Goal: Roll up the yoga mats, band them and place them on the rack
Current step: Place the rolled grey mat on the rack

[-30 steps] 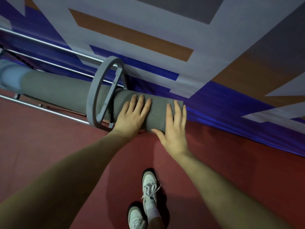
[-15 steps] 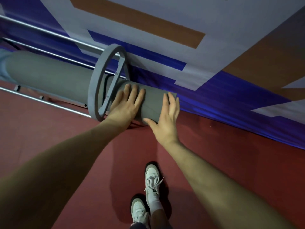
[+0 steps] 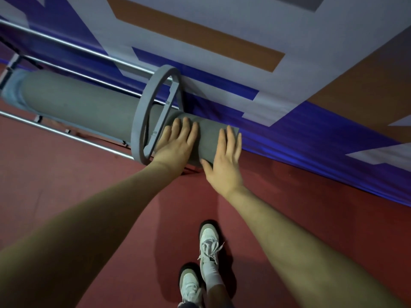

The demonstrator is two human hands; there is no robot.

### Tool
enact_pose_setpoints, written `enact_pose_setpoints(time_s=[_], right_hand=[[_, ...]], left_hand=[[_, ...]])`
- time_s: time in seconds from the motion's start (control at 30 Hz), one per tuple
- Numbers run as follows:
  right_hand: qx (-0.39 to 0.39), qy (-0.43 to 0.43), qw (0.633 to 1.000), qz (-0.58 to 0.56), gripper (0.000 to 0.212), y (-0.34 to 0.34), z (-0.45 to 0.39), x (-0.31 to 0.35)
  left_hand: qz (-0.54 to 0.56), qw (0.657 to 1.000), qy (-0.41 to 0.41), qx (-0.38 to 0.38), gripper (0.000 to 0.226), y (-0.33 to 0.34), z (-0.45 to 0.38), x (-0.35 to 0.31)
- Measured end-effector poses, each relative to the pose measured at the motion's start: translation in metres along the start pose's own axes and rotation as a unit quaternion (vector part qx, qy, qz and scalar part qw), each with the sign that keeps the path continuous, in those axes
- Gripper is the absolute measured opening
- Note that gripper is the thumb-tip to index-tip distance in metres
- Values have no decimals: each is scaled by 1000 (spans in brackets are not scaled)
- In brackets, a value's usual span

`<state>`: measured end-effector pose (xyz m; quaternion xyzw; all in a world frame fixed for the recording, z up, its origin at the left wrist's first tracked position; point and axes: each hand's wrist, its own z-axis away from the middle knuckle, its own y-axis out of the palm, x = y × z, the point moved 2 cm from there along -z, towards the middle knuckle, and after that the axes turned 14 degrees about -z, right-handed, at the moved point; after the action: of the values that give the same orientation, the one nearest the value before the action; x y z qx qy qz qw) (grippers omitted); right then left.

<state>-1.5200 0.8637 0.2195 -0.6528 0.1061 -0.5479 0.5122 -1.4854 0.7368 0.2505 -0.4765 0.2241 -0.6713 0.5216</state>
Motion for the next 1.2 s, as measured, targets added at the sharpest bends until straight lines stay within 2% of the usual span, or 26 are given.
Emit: enact_pose_setpoints(time_s=[0.1,0.2,0.37,0.5,0.6,0.73,0.87,1.03,1.2], right_hand=[[6,14,1000,-5,82,-10,1,1],[14,20,1000,-17,69,-29,8,3],[-15,73,993,-88,52,-65,35,11],[-32,62,989,-133,35,-93,68,22],[-78,87,976,-184,27,-110,95,35],[-159,144,948,-234,20,-132,151,56],[-195,165,940,-228,19,-162,227,84],[-265,190,907,-265,15,-219,326,117],[-326,211,872,-299,17,-266,430,126]], left_hand=[[101,994,-27,32,87,-10,5,0],[180,982,-59,10,86,-19,14,2],[378,916,-134,12,67,-44,53,-10],[480,870,-114,-2,57,-56,88,-21],[541,834,-103,-7,51,-71,114,-19],[559,824,-73,-58,38,-101,167,-9],[559,823,-28,-100,32,-140,237,-1],[500,853,96,-114,23,-203,321,-14],[481,848,182,-129,22,-263,401,-57]])
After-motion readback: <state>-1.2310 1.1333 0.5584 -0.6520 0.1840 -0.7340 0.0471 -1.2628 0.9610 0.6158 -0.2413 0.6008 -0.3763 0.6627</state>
